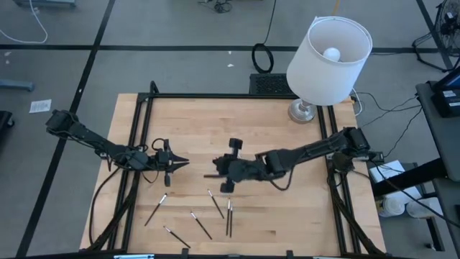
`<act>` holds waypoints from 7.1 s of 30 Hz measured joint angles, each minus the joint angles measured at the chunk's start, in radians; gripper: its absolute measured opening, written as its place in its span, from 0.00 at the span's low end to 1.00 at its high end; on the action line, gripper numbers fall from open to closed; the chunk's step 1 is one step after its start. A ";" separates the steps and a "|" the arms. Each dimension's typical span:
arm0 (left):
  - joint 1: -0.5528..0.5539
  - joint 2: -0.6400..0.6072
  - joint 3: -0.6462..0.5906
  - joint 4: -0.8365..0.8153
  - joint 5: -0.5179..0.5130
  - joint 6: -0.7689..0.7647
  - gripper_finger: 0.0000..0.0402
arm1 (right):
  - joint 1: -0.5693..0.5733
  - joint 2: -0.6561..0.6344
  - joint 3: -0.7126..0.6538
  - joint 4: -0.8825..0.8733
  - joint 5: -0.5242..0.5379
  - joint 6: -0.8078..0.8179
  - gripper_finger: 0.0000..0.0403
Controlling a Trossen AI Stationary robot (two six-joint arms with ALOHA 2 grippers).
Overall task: Pick & Place Makeup Supplies
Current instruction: Put the makeup brush into the transparent organizer
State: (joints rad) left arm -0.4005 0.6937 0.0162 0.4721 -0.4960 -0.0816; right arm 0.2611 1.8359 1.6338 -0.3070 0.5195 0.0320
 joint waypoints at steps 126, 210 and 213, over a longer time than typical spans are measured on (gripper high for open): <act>0.000 0.000 0.000 -0.007 -0.002 0.005 0.13 | 0.368 0.391 0.316 -0.278 -0.365 0.920 0.00; 0.000 0.000 0.000 -0.026 -0.002 0.010 0.13 | 0.145 0.403 -0.079 -0.355 -0.442 0.985 0.22; 0.000 0.000 0.000 -0.026 -0.002 0.010 0.13 | 0.145 0.402 -0.080 -0.370 -0.442 0.923 0.17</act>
State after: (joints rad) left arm -0.4005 0.6935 0.0162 0.4461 -0.4984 -0.0717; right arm 0.4065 2.2383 1.5543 -0.6775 0.0778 0.9553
